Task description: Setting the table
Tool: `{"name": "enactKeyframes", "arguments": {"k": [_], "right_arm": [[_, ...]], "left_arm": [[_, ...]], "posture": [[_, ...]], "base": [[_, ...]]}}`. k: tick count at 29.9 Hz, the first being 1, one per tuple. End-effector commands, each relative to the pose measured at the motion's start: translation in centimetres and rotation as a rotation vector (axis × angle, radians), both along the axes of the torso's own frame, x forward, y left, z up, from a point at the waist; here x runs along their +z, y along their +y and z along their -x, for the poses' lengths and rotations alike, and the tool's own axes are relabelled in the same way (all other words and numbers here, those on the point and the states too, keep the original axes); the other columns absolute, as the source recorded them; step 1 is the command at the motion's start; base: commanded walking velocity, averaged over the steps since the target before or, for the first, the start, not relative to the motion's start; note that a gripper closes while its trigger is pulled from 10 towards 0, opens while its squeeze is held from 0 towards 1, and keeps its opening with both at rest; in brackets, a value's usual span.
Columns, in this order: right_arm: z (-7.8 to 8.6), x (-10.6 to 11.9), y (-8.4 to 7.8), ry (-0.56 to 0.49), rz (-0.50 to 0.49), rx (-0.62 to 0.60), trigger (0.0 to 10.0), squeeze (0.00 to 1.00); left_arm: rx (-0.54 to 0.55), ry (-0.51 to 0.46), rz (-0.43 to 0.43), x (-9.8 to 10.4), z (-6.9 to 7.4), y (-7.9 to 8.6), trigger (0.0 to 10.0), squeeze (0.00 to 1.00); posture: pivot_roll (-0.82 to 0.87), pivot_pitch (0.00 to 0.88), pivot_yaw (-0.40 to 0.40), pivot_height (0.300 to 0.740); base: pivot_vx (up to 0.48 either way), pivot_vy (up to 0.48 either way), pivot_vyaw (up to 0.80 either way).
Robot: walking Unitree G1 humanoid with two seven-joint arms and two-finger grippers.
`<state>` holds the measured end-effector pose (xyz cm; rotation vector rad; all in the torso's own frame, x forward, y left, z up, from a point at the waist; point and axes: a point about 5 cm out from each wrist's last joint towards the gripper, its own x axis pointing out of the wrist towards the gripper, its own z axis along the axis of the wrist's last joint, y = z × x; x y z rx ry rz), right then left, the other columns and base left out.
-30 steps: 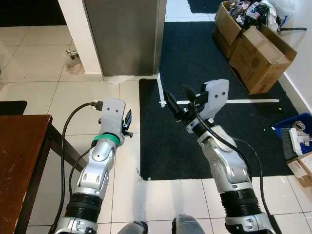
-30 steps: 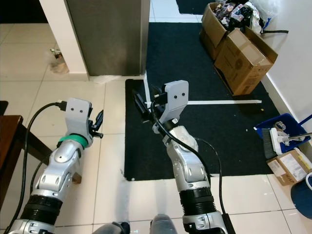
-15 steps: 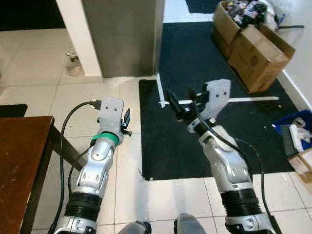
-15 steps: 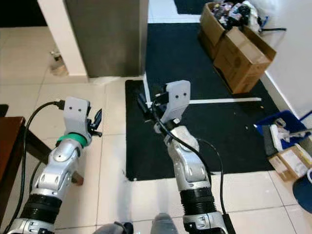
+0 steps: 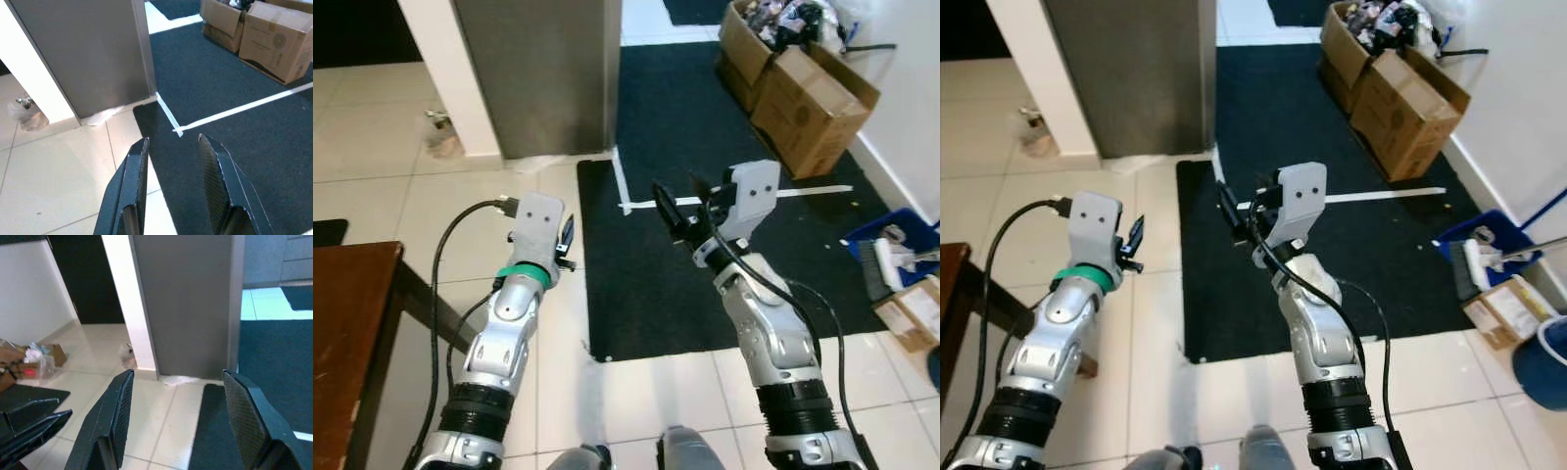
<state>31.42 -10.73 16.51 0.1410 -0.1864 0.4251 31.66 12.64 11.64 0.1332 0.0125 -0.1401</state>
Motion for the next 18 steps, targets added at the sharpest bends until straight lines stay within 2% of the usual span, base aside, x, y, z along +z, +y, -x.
{"name": "enactKeyframes", "arguments": {"k": [1, 7, 10, 18], "right_arm": [[0.06, -0.64, -0.41, 0.026, 0.006, -0.018, 10.0, 0.0], [0.09, -0.67, -0.4, 0.028, 0.005, -0.018, 10.0, 0.0], [0.12, -0.67, -0.37, 0.028, 0.004, -0.017, 10.0, 0.0], [0.12, -0.68, -0.33, 0.029, 0.002, -0.017, 10.0, 0.0]], "left_arm": [[-0.012, 0.016, -0.001, -0.45, 0.05, -0.48, 10.0, 0.0], [-0.009, 0.022, 0.0, -0.52, -0.01, -0.43, 10.0, 0.0], [0.018, 0.054, 0.02, -0.75, -0.21, -0.17, 10.0, 0.0], [0.057, 0.058, 0.011, -0.78, -0.49, 0.38, 10.0, 0.0]], "posture": [[-0.18, 0.0, 0.039, 0.74], [-0.18, 0.0, 0.041, 0.74], [-0.18, 0.0, 0.041, 0.74], [-0.18, 0.0, 0.042, 0.74]], "base": [[0.0, -0.472, 0.0], [0.0, -0.353, 0.0], [0.0, 0.0, 0.0], [0.0, 0.0, 0.0]]}}
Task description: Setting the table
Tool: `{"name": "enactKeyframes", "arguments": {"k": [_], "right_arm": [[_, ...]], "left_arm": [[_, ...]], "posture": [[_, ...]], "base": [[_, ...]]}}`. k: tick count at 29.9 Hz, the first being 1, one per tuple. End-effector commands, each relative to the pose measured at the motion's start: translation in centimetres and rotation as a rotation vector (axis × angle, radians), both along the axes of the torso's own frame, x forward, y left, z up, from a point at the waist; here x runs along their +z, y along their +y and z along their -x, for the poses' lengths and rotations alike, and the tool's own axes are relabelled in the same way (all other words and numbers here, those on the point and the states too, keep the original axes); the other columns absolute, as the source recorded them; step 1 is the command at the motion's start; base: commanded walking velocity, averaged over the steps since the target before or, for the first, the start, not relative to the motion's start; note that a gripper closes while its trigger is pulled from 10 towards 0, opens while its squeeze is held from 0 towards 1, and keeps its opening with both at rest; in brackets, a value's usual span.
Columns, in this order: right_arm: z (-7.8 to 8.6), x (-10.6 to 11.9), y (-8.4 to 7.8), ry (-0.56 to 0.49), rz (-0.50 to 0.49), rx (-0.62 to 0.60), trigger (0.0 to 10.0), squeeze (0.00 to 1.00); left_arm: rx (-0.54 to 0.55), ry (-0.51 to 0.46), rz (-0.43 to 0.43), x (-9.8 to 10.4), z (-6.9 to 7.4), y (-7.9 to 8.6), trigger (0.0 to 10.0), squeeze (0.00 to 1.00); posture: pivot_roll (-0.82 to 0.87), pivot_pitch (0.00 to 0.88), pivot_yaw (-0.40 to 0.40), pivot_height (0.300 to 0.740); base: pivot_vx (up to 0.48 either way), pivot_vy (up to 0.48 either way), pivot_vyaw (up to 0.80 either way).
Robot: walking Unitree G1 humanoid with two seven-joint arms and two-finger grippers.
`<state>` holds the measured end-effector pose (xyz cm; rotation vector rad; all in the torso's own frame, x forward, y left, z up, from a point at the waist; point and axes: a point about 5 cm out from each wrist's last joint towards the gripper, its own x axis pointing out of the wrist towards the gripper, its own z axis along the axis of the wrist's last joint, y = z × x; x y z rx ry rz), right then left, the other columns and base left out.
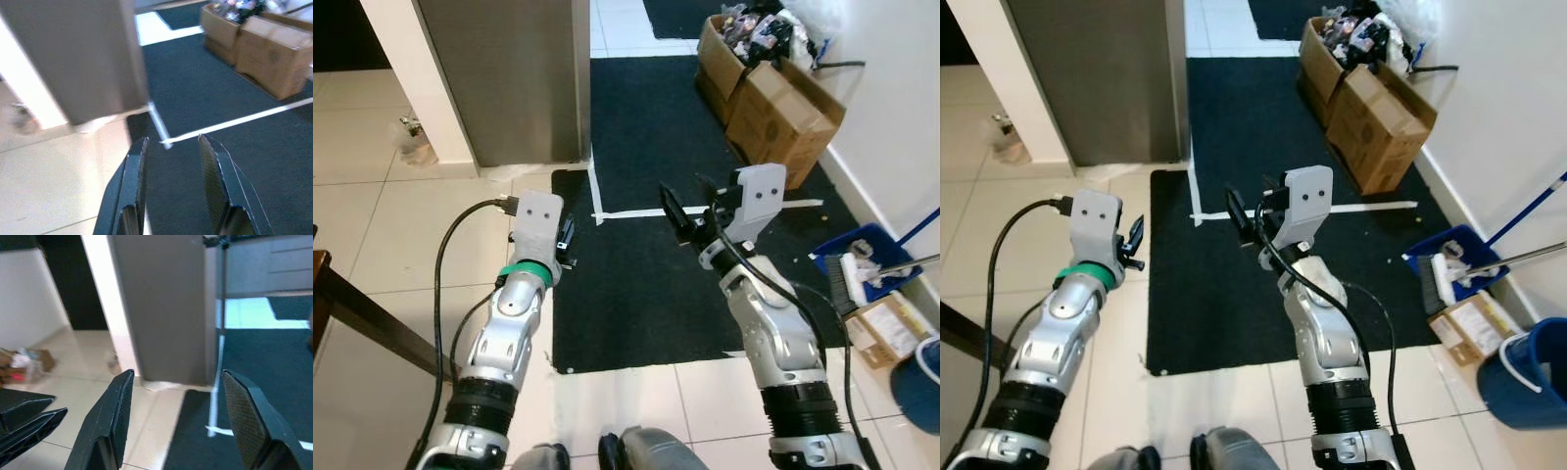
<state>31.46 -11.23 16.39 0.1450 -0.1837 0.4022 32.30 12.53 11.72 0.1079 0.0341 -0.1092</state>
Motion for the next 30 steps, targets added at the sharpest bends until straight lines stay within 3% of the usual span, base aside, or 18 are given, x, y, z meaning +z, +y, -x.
{"name": "enactKeyframes", "arguments": {"k": [1, 9, 30], "right_arm": [[0.16, -0.57, 0.17, 0.023, 0.007, 0.006, 10.0, 0.0], [0.16, -0.57, 0.18, 0.023, 0.006, 0.006, 10.0, 0.0], [0.25, -0.58, 0.27, 0.022, 0.006, 0.007, 10.0, 0.0]], "left_arm": [[0.032, 0.036, -0.019, -0.88, 0.11, 0.61, 10.0, 0.0], [0.065, 0.059, -0.039, -1.18, -0.1, 1.02, 10.0, 0.0], [0.064, 0.078, -0.034, -1.41, -0.2, 0.91, 10.0, 0.0]], "posture": [[-0.18, 0.0, 0.042, 0.74], [-0.18, 0.0, 0.043, 0.74], [-0.18, 0.0, 0.046, 0.74]], "base": [[0.0, 0.0, 0.0], [0.0, -0.285, 0.0], [0.0, 0.0, 0.0]]}}
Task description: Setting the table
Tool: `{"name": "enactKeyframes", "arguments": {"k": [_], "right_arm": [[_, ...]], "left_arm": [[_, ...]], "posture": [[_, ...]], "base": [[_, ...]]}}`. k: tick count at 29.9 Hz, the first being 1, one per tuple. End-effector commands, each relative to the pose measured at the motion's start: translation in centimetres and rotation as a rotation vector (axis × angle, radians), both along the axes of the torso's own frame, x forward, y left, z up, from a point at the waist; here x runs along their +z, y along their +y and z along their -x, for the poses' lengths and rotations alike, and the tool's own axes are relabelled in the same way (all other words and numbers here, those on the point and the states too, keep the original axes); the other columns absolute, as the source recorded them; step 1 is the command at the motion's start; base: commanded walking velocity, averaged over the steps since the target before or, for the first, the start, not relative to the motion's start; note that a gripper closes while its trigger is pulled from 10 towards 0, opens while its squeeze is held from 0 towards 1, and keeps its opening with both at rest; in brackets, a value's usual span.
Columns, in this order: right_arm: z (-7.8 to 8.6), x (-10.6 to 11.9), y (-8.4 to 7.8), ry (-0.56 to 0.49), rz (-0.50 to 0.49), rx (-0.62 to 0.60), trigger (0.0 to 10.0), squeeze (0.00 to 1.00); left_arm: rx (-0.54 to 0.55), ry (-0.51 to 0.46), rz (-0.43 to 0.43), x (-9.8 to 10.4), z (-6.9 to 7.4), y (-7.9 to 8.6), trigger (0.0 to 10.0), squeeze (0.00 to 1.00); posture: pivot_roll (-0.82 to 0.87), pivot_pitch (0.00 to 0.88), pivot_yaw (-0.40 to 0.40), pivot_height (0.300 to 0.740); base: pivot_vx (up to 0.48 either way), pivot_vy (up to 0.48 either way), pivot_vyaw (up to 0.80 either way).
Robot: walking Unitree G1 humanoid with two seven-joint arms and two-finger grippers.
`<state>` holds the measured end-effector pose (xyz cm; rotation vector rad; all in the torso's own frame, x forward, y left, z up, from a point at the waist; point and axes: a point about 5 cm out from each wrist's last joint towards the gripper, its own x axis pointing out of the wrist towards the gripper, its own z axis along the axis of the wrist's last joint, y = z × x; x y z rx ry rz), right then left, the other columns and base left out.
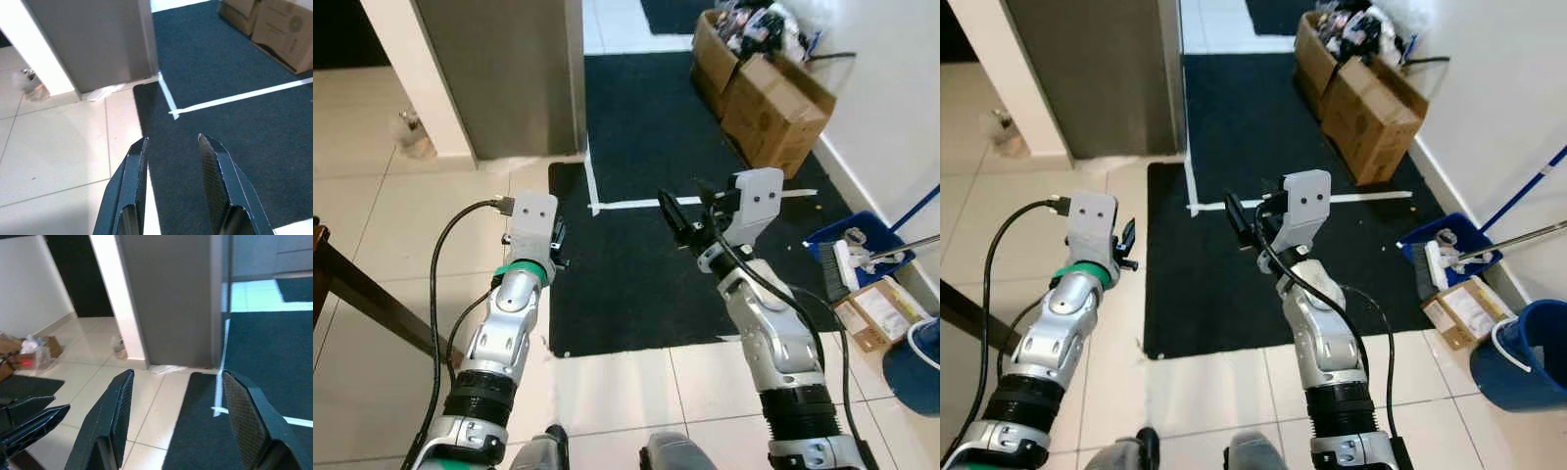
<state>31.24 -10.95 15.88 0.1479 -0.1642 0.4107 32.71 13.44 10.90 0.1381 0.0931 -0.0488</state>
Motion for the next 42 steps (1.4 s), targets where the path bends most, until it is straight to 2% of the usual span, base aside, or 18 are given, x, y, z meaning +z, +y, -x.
{"name": "enactKeyframes", "arguments": {"k": [1, 11, 20, 29, 31, 34, 37, 38, 39, 40, 42], "right_arm": [[0.0, -0.1, 0.0, 0.003, 0.005, -0.004, 10.0, 0.0], [-0.1, -0.1, -0.2, -0.004, 0.02, -0.03, 10.0, 0.0], [-0.5, -0.1, -1.0, 0.015, -0.008, -0.102, 10.0, 0.0], [-0.8, -0.3, -1.9, 0.018, 0.031, -0.203, 10.0, 0.0], [-0.8, -0.5, -2.0, 0.006, 0.115, -0.245, 10.0, 0.0], [-0.8, -0.5, -2.0, -0.006, 0.155, -0.259, 10.0, 0.0], [-0.5, -2.3, -2.2, 0.036, 0.297, -0.251, 10.0, 0.0], [-0.5, -2.3, -2.2, 0.036, 0.297, -0.251, 10.0, 0.0], [-0.2, -3.3, -2.5, 0.063, 0.333, -0.242, 10.0, 0.0], [-0.2, -3.3, -2.5, 0.063, 0.333, -0.242, 10.0, 0.0], [0.6, -6.3, -3.4, 0.176, 0.367, -0.218, 10.0, 0.0]], "left_arm": [[0.0, 0.025, 0.0, -0.6, 0.2, 0.0, 10.0, 0.0], [-0.018, 0.033, -0.002, -0.8, 0.4, -0.3, 10.0, 0.0], [-0.034, 0.045, -0.005, -1.2, 0.7, -0.6, 10.0, 0.0], [-0.044, 0.051, -0.009, -1.4, 1.0, -0.7, 10.0, 0.0], [-0.05, 0.047, -0.005, -1.5, 1.1, -0.6, 10.0, 0.0], [-0.054, 0.043, -0.001, -1.5, 1.2, -0.5, 10.0, 0.0], [-0.037, 0.052, -0.01, -3.2, 2.3, 1.2, 10.0, 0.0], [-0.037, 0.052, -0.01, -3.2, 2.3, 1.2, 10.0, 0.0], [-0.002, 0.075, -0.021, -4.1, 2.7, 2.3, 10.0, 0.0], [-0.002, 0.075, -0.021, -4.1, 2.7, 2.3, 10.0, 0.0], [0.031, 0.155, -0.052, -6.1, 3.5, 3.8, 10.0, 0.0]], "posture": [[-0.18, 0.0, 0.046, 0.74], [-0.18, 0.0, 0.047, 0.74], [-0.18, 0.0, 0.045, 0.74], [-0.18, 0.0, 0.049, 0.74], [-0.18, 0.0, 0.051, 0.74], [-0.18, 0.0, 0.052, 0.74], [-0.19, 0.0, 0.036, 0.74], [-0.19, 0.0, 0.036, 0.74], [-0.19, 0.0, 0.036, 0.74], [-0.19, 0.0, 0.036, 0.74], [-0.18, 0.0, 0.02, 0.74]], "base": [[0.0, 0.0, 0.0], [0.0, 0.0, 0.0], [0.0, 0.0, 0.0], [0.0, 0.0, 0.0], [0.0, 0.0, 0.0], [0.0, 0.0, 0.0], [0.0, 0.0, 0.0], [0.0, 0.0, 0.0], [0.0, 0.0, 0.0], [0.0, 0.0, 0.0], [0.0, 0.0, 0.0]]}}
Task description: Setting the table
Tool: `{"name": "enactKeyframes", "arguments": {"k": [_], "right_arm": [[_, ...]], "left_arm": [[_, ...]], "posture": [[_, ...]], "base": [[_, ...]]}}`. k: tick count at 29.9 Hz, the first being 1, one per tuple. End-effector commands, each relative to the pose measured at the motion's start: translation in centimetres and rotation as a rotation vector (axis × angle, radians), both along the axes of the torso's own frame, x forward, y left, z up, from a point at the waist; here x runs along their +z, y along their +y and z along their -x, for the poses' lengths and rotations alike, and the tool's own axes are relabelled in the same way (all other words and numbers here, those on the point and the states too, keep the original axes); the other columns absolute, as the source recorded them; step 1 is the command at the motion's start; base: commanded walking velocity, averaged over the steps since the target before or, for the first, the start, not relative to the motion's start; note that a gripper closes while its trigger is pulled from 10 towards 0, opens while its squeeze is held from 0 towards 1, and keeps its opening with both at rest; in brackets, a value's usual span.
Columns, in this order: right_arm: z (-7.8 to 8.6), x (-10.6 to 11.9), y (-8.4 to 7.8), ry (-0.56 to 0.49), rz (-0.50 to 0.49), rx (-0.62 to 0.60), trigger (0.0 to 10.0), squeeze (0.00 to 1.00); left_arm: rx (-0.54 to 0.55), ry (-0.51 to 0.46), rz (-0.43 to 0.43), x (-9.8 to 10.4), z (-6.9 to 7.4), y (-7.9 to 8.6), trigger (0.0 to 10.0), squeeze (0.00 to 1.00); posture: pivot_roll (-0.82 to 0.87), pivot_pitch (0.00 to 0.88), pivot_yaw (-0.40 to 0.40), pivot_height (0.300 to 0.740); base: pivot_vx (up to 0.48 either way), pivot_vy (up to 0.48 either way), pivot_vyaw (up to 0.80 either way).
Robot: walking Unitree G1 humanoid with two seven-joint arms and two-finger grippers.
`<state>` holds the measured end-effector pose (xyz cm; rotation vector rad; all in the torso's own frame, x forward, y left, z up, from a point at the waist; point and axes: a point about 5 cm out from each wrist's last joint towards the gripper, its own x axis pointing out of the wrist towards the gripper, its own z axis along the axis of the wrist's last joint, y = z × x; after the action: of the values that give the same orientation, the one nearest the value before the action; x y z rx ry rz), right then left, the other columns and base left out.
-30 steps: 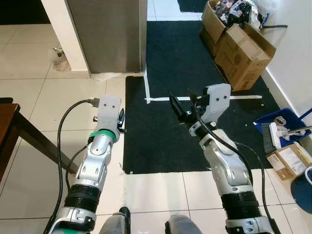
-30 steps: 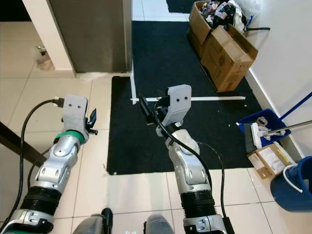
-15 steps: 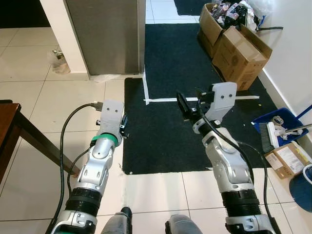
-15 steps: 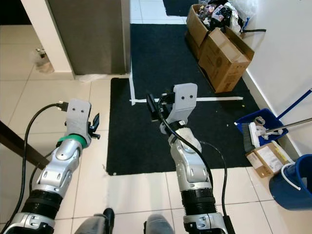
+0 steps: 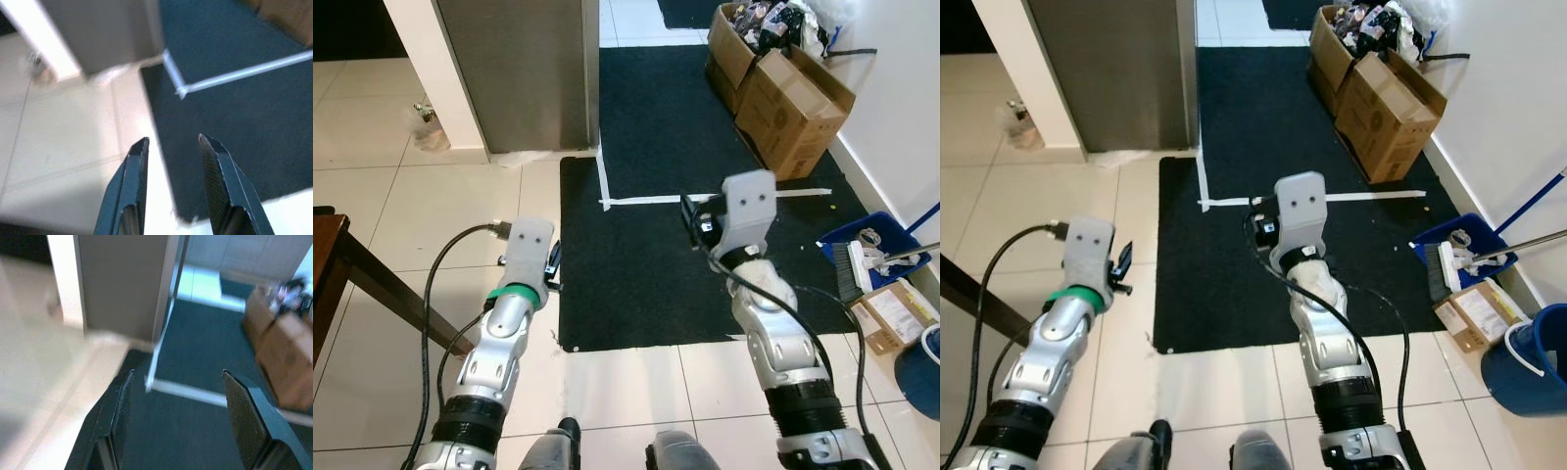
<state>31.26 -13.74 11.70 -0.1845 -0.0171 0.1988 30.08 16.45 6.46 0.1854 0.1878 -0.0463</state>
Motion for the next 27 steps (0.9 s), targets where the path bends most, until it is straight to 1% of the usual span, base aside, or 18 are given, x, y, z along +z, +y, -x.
{"name": "enactKeyframes", "arguments": {"k": [1, 2, 3, 4, 5, 6, 7, 8, 9, 10, 12, 13, 14, 15, 17, 19, 22, 27], "right_arm": [[1.0, -3.7, -1.1, 0.145, 0.018, -0.009, 10.0, 0.0], [1.6, -5.6, -1.7, 0.219, 0.031, -0.025, 10.0, 0.0], [2.0, -6.7, -2.1, 0.264, 0.041, -0.037, 10.0, 0.0], [2.0, -6.7, -2.1, 0.264, 0.041, -0.037, 10.0, 0.0], [2.7, -8.2, -2.4, 0.336, 0.008, -0.048, 10.0, 0.0], [3.1, -9.1, -2.6, 0.382, -0.021, -0.054, 10.0, 0.0], [3.7, -10.1, -2.7, 0.443, -0.104, -0.073, 10.0, 0.0], [4.1, -10.7, -2.8, 0.457, -0.123, -0.09, 10.0, 0.0], [4.1, -10.7, -2.8, 0.457, -0.123, -0.09, 10.0, 0.0], [4.5, -11.1, -2.8, 0.466, -0.136, -0.098, 10.0, 0.0], [4.5, -11.1, -2.8, 0.466, -0.136, -0.098, 10.0, 0.0], [4.6, -11.0, -2.7, 0.443, -0.151, -0.091, 10.0, 0.0], [4.6, -11.0, -2.7, 0.443, -0.151, -0.091, 10.0, 0.0], [4.5, -10.7, -2.7, 0.418, -0.159, -0.089, 10.0, 0.0], [4.4, -10.3, -2.7, 0.394, -0.167, -0.086, 10.0, 0.0], [4.0, -9.7, -2.6, 0.355, -0.176, -0.099, 10.0, 0.0], [3.7, -9.3, -2.5, 0.33, -0.186, -0.11, 10.0, 0.0], [3.5, -9.5, -2.4, 0.318, -0.196, -0.111, 10.0, 0.0]], "left_arm": [[0.026, 0.09, -0.02, -2.4, 1.3, 1.2, 10.0, 0.0], [0.018, 0.134, -0.032, -3.4, 1.8, 1.4, 10.0, 0.0], [0.012, 0.16, -0.039, -3.9, 2.2, 1.4, 10.0, 0.0], [0.012, 0.16, -0.039, -3.9, 2.2, 1.4, 10.0, 0.0], [0.014, 0.211, -0.041, -5.0, 2.8, 1.6, 10.0, 0.0], [0.017, 0.243, -0.041, -5.6, 3.3, 1.7, 10.0, 0.0], [0.046, 0.284, -0.028, -6.5, 3.9, 2.0, 10.0, 0.0], [0.087, 0.317, 0.029, -6.9, 4.3, 2.2, 10.0, 0.0], [0.087, 0.317, 0.029, -6.9, 4.3, 2.2, 10.0, 0.0], [0.123, 0.346, 0.079, -7.4, 4.7, 2.4, 10.0, 0.0], [0.123, 0.346, 0.079, -7.4, 4.7, 2.4, 10.0, 0.0], [0.155, 0.371, 0.126, -7.8, 5.1, 2.6, 10.0, 0.0], [0.155, 0.371, 0.126, -7.8, 5.1, 2.6, 10.0, 0.0], [0.17, 0.383, 0.148, -8.0, 5.4, 2.8, 10.0, 0.0], [0.163, 0.383, 0.147, -8.0, 5.5, 2.8, 10.0, 0.0], [0.139, 0.364, 0.118, -7.9, 5.5, 2.7, 10.0, 0.0], [0.131, 0.346, 0.098, -7.8, 5.4, 2.7, 10.0, 0.0], [0.098, 0.324, 0.067, -7.6, 5.2, 2.6, 10.0, 0.0]], "posture": [[-0.18, 0.0, 0.019, 0.74], [-0.17, 0.0, 0.022, 0.74], [-0.17, 0.0, 0.022, 0.74], [-0.17, 0.0, 0.022, 0.74], [-0.18, 0.0, 0.026, 0.74], [-0.18, 0.0, 0.026, 0.74], [-0.18, 0.0, 0.026, 0.74], [-0.17, 0.0, 0.022, 0.74], [-0.17, 0.0, 0.022, 0.74], [-0.17, 0.0, 0.021, 0.74], [-0.17, 0.0, 0.021, 0.74], [-0.17, 0.007, 0.017, 0.74], [-0.17, 0.007, 0.017, 0.74], [-0.17, 0.012, 0.019, 0.74], [-0.17, 0.015, 0.022, 0.74], [-0.17, 0.019, 0.026, 0.74], [-0.18, 0.023, 0.037, 0.74], [-0.18, 0.024, 0.044, 0.74]], "base": [[0.0, 0.0, 0.0], [0.0, 0.0, 0.0], [0.0, 0.0, 0.0], [0.0, 0.0, 0.0], [0.0, 0.0, 0.0], [0.0, 0.0, 0.0], [0.0, 0.0, 0.0], [0.0, 0.0, 0.0], [0.0, 0.0, 0.0], [0.0, 0.0, 0.0], [0.0, 0.0, 0.0], [0.0, 0.0, 0.0], [0.0, 0.0, 0.0], [0.0, 0.0, 0.0], [0.0, 0.0, 0.0], [0.0, 0.0, 0.0], [0.0, 0.0, 0.0], [0.0, 0.0, 0.0]]}}
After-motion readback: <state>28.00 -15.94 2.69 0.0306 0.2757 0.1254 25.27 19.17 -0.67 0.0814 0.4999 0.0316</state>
